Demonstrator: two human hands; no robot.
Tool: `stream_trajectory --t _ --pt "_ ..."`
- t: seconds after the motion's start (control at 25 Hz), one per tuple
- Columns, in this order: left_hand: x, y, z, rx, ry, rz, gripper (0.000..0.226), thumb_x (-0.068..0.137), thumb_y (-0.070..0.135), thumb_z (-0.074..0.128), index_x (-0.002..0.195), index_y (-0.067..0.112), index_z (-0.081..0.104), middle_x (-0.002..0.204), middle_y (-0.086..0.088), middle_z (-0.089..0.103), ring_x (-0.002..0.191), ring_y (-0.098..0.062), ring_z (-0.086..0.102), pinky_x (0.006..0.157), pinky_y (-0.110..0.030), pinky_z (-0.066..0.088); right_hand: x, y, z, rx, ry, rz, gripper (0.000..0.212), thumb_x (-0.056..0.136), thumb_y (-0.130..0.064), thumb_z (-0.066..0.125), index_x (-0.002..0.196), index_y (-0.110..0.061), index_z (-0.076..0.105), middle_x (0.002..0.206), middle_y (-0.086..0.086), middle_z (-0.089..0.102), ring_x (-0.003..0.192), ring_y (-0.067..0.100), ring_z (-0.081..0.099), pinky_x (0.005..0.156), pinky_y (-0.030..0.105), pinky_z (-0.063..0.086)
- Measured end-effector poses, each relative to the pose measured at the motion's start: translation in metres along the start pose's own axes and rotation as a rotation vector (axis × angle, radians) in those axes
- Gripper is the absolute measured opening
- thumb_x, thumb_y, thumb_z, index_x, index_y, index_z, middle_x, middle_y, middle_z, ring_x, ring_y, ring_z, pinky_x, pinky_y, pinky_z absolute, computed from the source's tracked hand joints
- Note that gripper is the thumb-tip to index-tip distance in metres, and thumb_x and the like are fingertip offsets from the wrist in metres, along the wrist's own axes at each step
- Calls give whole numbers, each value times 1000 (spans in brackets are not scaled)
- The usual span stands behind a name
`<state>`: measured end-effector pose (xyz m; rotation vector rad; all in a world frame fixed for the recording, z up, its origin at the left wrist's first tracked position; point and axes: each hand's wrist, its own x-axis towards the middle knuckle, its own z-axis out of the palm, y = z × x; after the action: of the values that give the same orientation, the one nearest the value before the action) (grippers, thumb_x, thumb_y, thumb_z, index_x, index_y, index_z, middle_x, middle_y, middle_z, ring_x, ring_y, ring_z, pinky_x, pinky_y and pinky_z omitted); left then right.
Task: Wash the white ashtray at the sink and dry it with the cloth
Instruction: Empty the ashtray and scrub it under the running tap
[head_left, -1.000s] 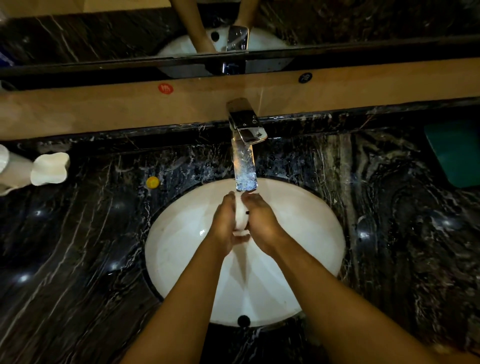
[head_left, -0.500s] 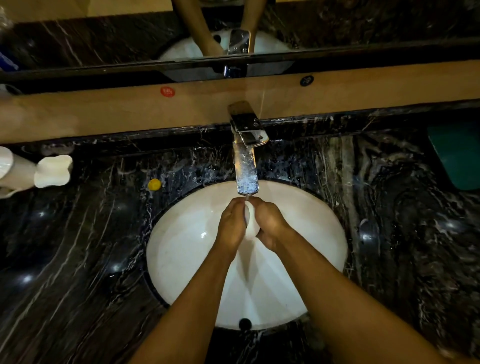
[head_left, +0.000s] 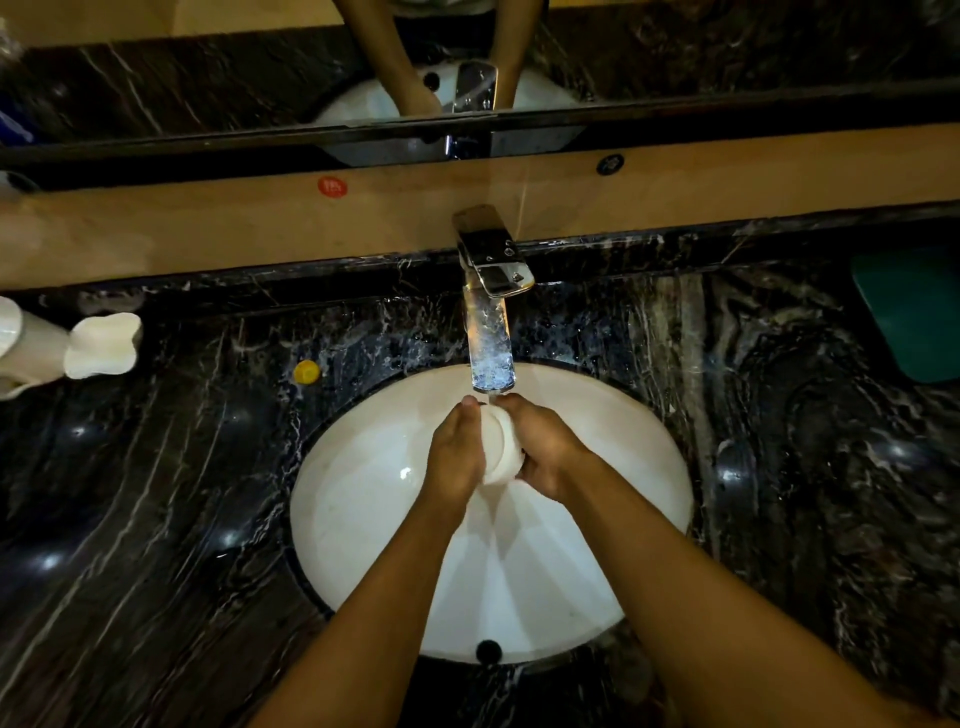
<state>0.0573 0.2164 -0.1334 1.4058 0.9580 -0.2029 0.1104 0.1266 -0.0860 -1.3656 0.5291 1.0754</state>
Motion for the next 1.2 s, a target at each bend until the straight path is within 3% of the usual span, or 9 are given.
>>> stream_trajectory --t 0.08,0.2,0.32,0.48,0.56,0.8,0.96,1.12,1.2 --pt "0 6 1 -323 -12 -201 43 104 47 42 122 16 66 107 -10 73 99 -26 68 91 -43 56 0 7 9 -61 56 -136 27 101 -28 49 108 -12 69 112 17 74 99 30 70 90 45 55" --pt "1 7 2 -525 -114 -463 37 95 53 47 100 24 70 88 -5 75 90 -23 68 75 -36 52 -2 19 26 -207 112 -242 22 96 -24 49 101 -14 68 105 12 73 100 30 70 87 41 55" --pt "3 7 10 -443 -70 -357 36 96 49 45 96 23 70 86 -5 74 86 -23 69 68 -33 53 0 12 25 -191 231 -253 27 99 -32 53 85 -17 70 94 9 76 92 29 73 85 42 58" --pt "8 4 9 155 36 119 35 106 36 39 103 17 68 107 -12 73 98 -28 69 86 -41 56 11 4 2 19 121 77 32 97 -39 57 108 -14 74 111 13 76 108 34 70 95 48 56" --pt "6 6 4 201 -7 228 33 107 32 41 103 12 68 106 -15 72 102 -33 68 87 -39 53 15 7 -4 1 125 5 31 96 -36 58 107 -13 75 110 17 76 108 38 70 96 51 56" --pt "-8 41 1 -198 -216 -506 43 88 58 52 83 19 69 72 -5 72 84 -23 68 82 -39 56 2 28 21 -262 201 -365 31 106 -37 41 107 -10 57 100 13 69 92 26 67 82 45 57" --pt "3 49 -17 -338 -349 -421 32 94 42 47 74 20 59 63 -2 56 66 -18 59 71 -32 47 -1 35 -1 -674 79 -582 21 104 -29 50 103 -10 57 94 9 66 88 22 61 81 45 51" --pt "3 37 -21 -367 -351 -303 19 97 24 52 89 13 66 67 -7 62 60 -19 64 61 -30 52 -2 35 -17 -744 -29 -684 11 94 -25 67 100 -18 73 99 -1 70 99 16 57 85 29 46" --pt "5 28 -20 -379 -268 -240 19 98 7 49 102 4 67 86 -19 70 69 -27 70 57 -32 58 -1 37 -21 -639 104 -691 9 89 -15 71 95 -19 77 106 -4 65 109 15 53 92 22 43"
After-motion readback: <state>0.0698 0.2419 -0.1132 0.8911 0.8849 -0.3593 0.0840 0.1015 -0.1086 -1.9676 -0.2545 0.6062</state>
